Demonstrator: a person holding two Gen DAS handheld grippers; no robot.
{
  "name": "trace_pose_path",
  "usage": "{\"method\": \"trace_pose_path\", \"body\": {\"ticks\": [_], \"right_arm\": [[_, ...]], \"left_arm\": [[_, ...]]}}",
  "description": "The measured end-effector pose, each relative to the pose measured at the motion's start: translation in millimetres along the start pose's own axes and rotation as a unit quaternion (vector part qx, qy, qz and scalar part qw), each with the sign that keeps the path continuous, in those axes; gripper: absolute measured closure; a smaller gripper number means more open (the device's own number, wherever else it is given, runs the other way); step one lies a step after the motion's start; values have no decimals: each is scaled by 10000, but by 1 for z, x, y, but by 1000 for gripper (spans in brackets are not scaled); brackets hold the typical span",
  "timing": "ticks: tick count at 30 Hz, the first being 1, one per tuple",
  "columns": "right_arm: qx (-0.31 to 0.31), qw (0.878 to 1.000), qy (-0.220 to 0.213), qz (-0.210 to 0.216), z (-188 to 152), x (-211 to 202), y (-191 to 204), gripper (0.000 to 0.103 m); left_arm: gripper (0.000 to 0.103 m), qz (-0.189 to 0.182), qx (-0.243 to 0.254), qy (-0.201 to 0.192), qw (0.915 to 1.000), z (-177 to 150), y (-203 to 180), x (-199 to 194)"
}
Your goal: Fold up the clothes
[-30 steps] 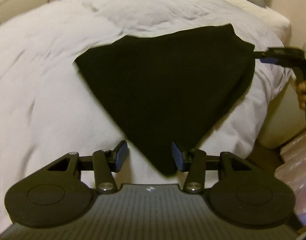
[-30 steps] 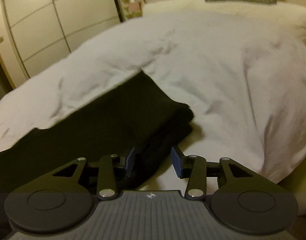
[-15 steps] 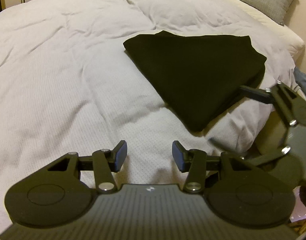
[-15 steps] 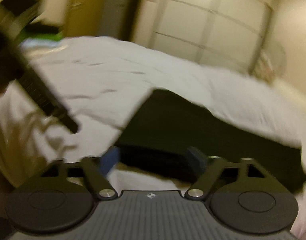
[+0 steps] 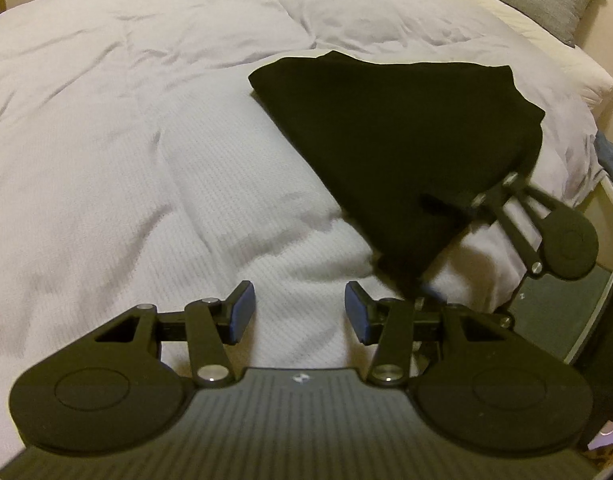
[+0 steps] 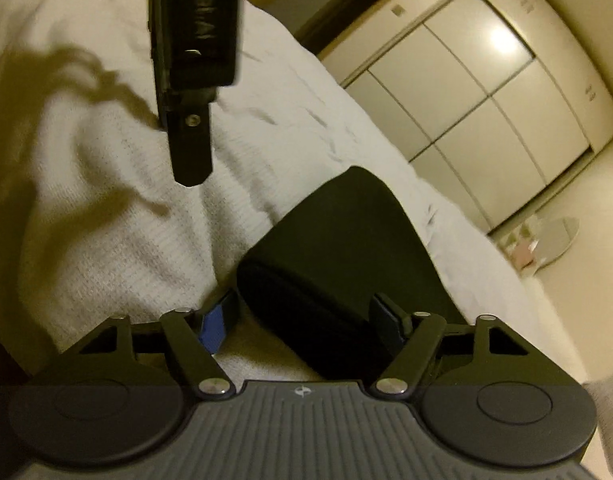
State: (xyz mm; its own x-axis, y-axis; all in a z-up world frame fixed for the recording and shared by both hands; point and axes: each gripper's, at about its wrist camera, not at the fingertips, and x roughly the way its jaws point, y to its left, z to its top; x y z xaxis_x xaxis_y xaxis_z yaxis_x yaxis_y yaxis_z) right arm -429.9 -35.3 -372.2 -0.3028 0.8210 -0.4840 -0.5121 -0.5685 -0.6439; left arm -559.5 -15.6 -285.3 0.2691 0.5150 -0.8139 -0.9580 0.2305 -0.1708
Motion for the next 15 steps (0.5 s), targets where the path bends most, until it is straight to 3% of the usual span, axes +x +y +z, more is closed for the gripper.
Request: {"method": "trace_pose_path", "body": {"ticks": [3,4,5,7,9,11,12,13,15], "right_arm": [[714,9970,-144,275,1,-4,-23,91],[1443,9881,-214,484,-4,-8,-45,93],[2263,9710,-289,716,-11,-12,-71,93],[3844,9148,-432,1162,-25,-20,-121,94],[5158,8436,-646,1347,-54,-26,-169,93],[6125,7744,-807,1362,-89,-31,-210,92],[6480,7456,-857,1301,-107,-31,-229,92],[6790,7185,-897,1216,-125,-30,-248,92],[7161,6876,-805,885,-162,-26,-275,92]], "left_arm": [[59,-102,-35,-86,9999,9,0,-6],[59,-116,17,-140,9998,14,-3,-7],[59,-122,87,-198,9997,20,-6,-8],[59,-151,242,-313,9991,33,-15,-10],[59,-229,438,-429,9979,50,-28,-8],[59,-328,664,-567,9956,70,-43,-4],[59,-390,793,-632,9941,80,-53,0],[58,-450,918,-683,9924,89,-62,5],[58,-578,1132,-755,9890,105,-81,18]]}}
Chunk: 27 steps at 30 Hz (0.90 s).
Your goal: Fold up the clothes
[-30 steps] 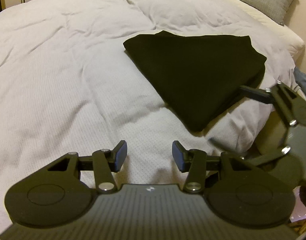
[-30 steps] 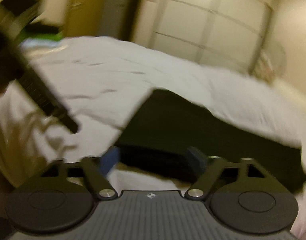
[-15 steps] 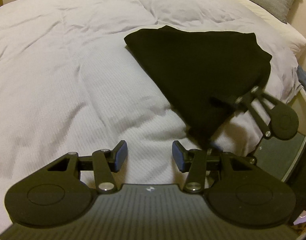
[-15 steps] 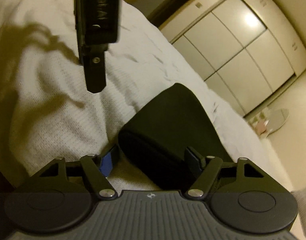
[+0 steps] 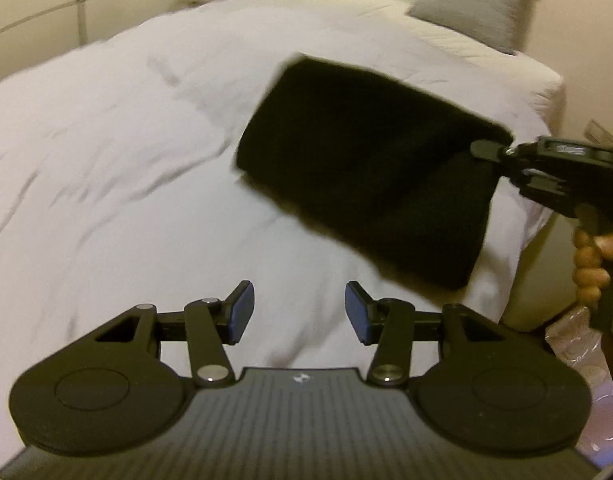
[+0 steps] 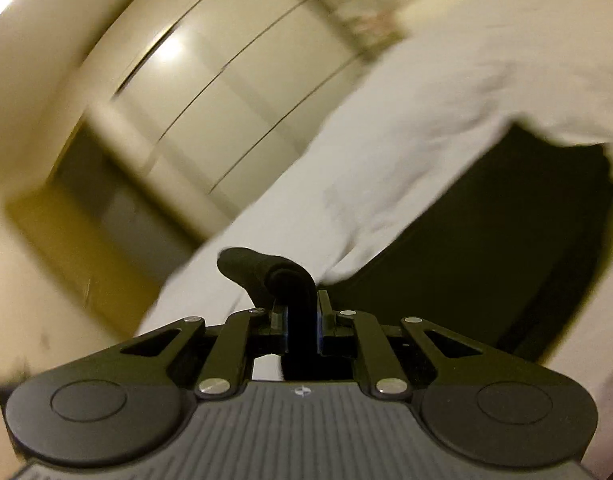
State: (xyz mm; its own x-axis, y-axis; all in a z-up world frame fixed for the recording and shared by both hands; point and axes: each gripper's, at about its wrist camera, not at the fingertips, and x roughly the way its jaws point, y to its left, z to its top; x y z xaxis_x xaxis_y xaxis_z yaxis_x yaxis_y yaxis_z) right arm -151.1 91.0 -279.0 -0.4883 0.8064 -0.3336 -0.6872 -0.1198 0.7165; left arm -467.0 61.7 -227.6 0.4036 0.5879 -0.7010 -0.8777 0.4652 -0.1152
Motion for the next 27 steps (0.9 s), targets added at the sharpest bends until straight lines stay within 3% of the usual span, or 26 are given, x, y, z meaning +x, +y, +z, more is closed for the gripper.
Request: {"method": "trace_pose_path", "body": {"ticks": [4,5,7,10,11,12,14,15,17,18,21,23,27], "right_arm": [[979,9917,-122,-822,30,6,-83,91],[1266,9880,-5,-880,30,12,-103,91],[1784,9823,93,-556,27,19,-127,85],[1771,9841,-89,-132,28,18,-125,57],[1752,9844,-157,10,29,18,-123,37],[1744,9844,-201,132,31,22,-121,31],[1644,9864,-20,-25,36,39,-119,36],[1561,9874,167,-196,39,46,-118,59],[1290,9904,361,-346,42,50,-111,83],[1145,9916,442,-405,43,51,-106,89],[-93,9991,186,-358,63,42,-60,92],[-920,9954,-107,-254,77,31,-25,92],[-1326,9866,-832,-470,87,-5,-13,92]], "left_arm": [[58,-330,233,67,9992,23,-25,44],[58,-383,290,122,9988,27,-31,56],[58,-432,419,203,9980,31,-43,76],[58,-500,427,278,9974,34,-51,95],[58,-522,419,300,9973,34,-52,100],[58,-537,410,321,9972,34,-52,104],[57,-559,385,352,9971,34,-52,110],[57,-558,361,354,9972,35,-52,112],[57,-518,318,329,9976,37,-51,113],[57,-496,280,291,9980,39,-50,112],[57,-545,124,65,9984,51,-50,107],[57,-604,151,-128,9980,60,-54,101],[57,-682,349,-258,9967,68,-62,102]]}}
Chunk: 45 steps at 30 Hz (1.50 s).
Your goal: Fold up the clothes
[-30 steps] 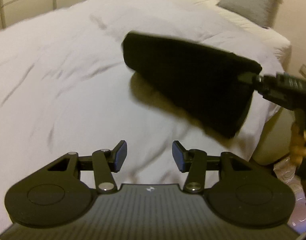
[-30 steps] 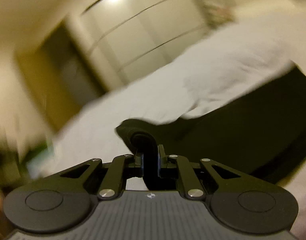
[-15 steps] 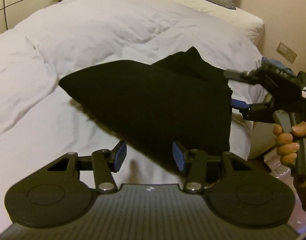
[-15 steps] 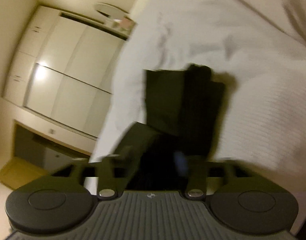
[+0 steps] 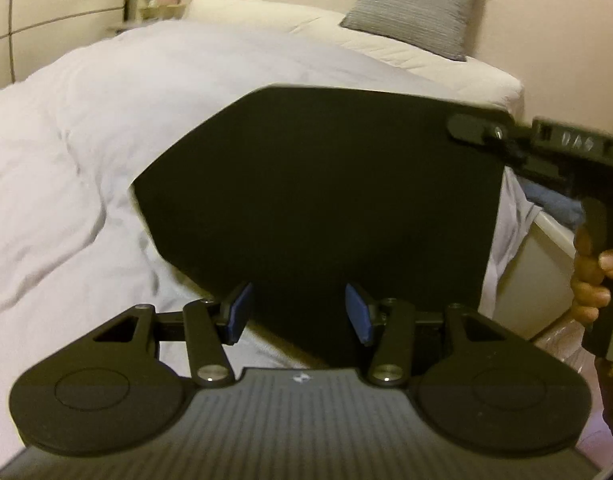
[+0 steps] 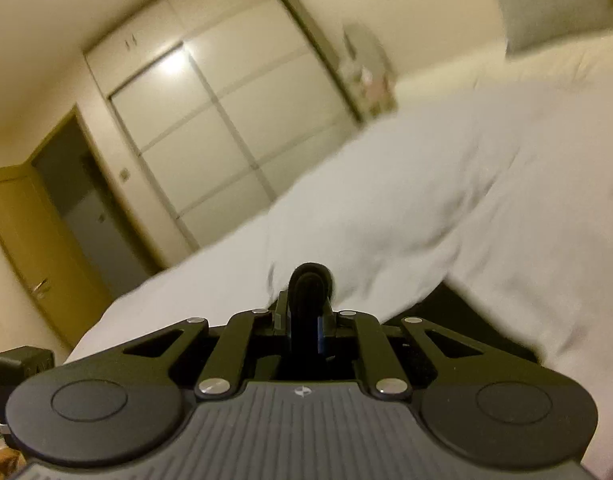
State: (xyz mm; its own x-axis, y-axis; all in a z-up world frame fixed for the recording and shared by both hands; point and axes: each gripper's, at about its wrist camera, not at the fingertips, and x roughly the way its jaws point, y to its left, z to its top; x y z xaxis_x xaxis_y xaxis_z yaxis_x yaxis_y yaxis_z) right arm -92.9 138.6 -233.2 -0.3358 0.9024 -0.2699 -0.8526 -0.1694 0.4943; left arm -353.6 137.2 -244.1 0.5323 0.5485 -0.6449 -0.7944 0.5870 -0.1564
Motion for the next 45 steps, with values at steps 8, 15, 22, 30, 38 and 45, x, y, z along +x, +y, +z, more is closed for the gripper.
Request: {"method": "trace_pose_path", "body": {"ticks": [8,15,22,30,38,45], "right_arm": [[2225,9718,374,-690,-53,5,-132,91],[1652,9768,395,-1307,-45,1,-123,59],[962,9786,-359,-1783,-42,-44,-82,46],[-422,9860,336,-1575,-76,-20,-66,55],[-319,9860,689,-1488,-92,3,-89,55],[-562,9777,828,-1845,-81,-4,-64,52]], "left_arm": [[58,27,-49,342,9994,-9,0,27],[58,61,127,282,9995,-9,-10,20],[58,-74,613,100,9980,-18,-40,4],[54,-194,1038,332,9939,-48,-64,40],[50,-88,823,480,9954,-51,-57,49],[52,2,612,573,9965,-42,-58,34]]}}
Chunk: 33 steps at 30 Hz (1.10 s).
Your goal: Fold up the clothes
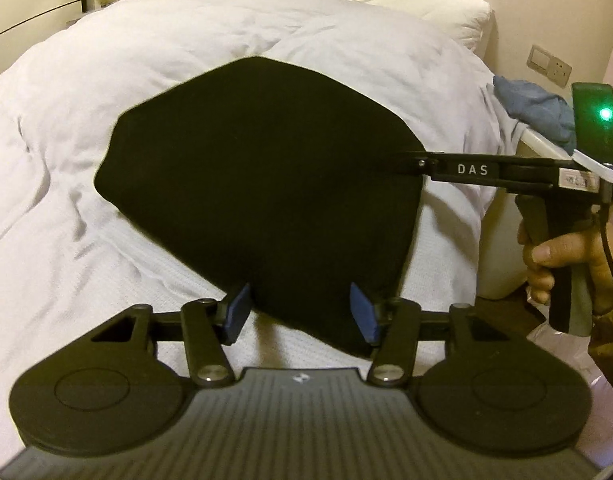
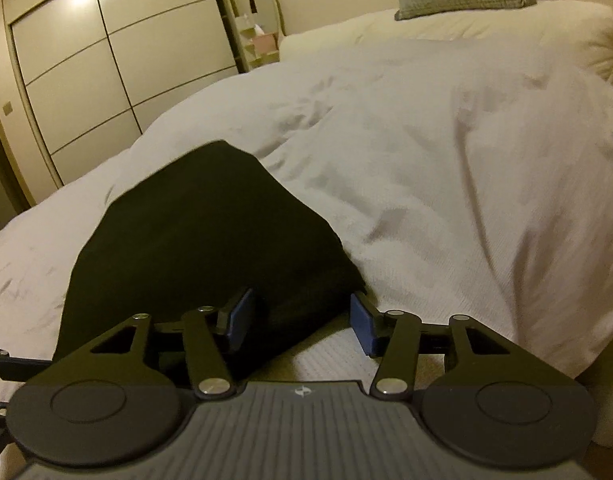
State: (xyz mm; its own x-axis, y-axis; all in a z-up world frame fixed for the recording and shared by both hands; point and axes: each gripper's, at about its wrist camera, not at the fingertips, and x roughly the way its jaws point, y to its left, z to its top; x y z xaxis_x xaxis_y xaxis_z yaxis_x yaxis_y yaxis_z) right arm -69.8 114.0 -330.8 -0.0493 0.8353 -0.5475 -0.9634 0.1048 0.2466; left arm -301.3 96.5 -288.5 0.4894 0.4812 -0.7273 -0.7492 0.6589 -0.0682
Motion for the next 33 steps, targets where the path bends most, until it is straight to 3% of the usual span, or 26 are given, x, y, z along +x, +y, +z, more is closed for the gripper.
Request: {"method": "trace_pose_path", "body": {"ticks": [4,11,14,17,21,26,28,29,33], "right_arm": [[-32,9999,-149,-46,6,-12,3,52],[-13,9978,-650,99,13,-36,6,52],[-149,9989,-445,26,7,-22,7,52],[-151,9998,-41,-134,-5,3,3,53],[-7,9999,115,-119,-8,16,-4,51],[276,9990,247,-269,4,-8,3,38],[568,9977,201,-295,2,-28,7,27],[740,9965,238,-308,-1,-38,9,15],[1092,9920,532,-351,-12,-70,21,12]], "left_arm": [[55,22,-23,16,10000,2,2,-6],[58,-175,34,-488,9986,14,2,-27],[57,-215,124,-294,9993,12,-1,-7],[47,102,323,-140,9993,-2,-6,18],[46,145,107,-88,9998,-2,-3,13],[46,646,-264,96,9975,-2,-8,-17],[43,858,-516,286,9946,-7,-6,-29],[40,935,-632,385,9929,-10,-5,-34],[36,1239,-901,551,9867,-26,-5,-57]]}}
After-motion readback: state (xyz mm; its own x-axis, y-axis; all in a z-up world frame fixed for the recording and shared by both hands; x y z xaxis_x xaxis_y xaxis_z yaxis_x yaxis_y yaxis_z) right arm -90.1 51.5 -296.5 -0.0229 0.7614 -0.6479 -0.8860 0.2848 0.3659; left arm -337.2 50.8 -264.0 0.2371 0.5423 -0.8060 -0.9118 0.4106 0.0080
